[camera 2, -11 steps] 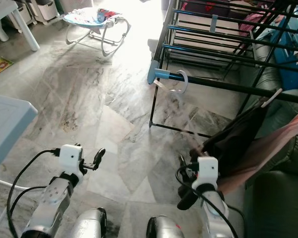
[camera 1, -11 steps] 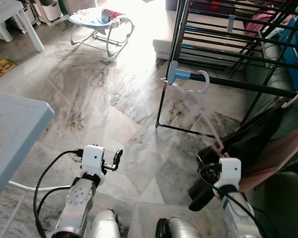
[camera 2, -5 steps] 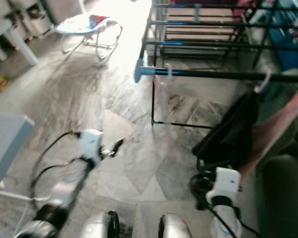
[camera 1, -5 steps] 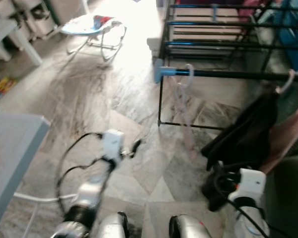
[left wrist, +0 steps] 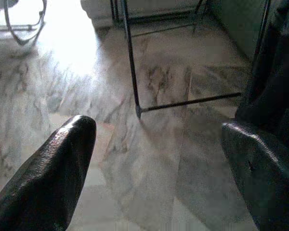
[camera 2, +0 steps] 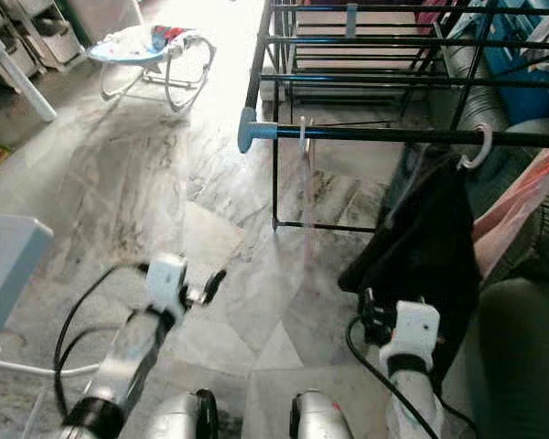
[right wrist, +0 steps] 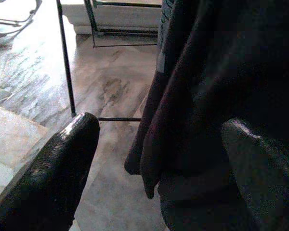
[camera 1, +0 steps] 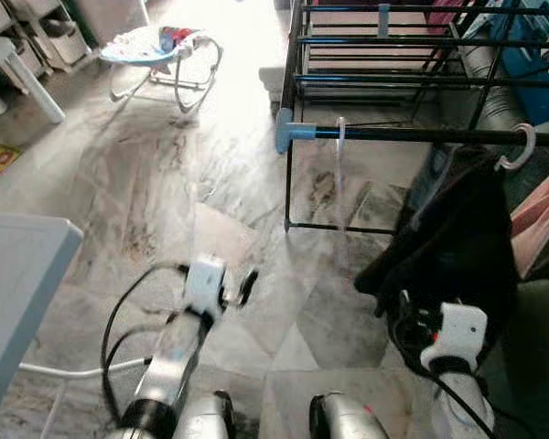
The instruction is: Hang hanger
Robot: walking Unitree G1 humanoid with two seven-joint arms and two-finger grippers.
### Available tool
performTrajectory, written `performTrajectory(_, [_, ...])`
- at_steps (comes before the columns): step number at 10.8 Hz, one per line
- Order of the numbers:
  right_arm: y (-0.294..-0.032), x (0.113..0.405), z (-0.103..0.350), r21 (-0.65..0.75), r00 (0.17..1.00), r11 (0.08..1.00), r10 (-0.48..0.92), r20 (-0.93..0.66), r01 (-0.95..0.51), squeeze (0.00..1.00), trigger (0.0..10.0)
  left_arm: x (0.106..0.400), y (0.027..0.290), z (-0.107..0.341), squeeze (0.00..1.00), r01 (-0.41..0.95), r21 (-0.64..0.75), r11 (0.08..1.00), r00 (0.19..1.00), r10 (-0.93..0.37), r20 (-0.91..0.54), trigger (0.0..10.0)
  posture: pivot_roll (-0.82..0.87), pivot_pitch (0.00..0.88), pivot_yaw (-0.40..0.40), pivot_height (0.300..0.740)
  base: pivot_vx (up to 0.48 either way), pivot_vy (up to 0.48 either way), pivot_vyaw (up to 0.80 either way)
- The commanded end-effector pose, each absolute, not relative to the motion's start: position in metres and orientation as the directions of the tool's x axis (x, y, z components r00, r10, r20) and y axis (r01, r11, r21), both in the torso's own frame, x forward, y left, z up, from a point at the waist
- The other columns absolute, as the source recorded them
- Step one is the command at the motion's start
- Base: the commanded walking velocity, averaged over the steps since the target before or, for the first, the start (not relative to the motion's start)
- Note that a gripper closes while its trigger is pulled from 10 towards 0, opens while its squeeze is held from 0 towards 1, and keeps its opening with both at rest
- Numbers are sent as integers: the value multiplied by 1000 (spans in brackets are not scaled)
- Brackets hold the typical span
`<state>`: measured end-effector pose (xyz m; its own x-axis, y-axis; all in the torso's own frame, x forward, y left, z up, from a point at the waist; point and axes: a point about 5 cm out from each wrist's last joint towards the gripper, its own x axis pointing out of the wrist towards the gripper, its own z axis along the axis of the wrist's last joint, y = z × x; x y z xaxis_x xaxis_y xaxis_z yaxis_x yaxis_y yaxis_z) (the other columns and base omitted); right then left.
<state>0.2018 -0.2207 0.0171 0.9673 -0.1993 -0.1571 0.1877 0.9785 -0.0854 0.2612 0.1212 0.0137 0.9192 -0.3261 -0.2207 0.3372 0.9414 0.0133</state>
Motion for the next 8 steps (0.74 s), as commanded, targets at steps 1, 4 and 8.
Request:
performTrajectory(1, [-217,206,16,-84,968,981,-185,-168,172,1000,10000,259,123,12,0,334,30,942,921,-320,-222,10000,-162,133,34,740,0,0,0])
performTrajectory(4, [-211,219,18,-88,977,990,-126,-172,113,1000,10000,262,131,17,0,242,26,970,953,-232,-193,10000,-111,108,1,740,0,0,0])
performTrajectory(8, [-212,216,14,-90,973,989,-130,-191,115,1000,10000,256,132,14,0,257,41,966,949,-244,-201,10000,-106,113,-6,740,-60,0,0])
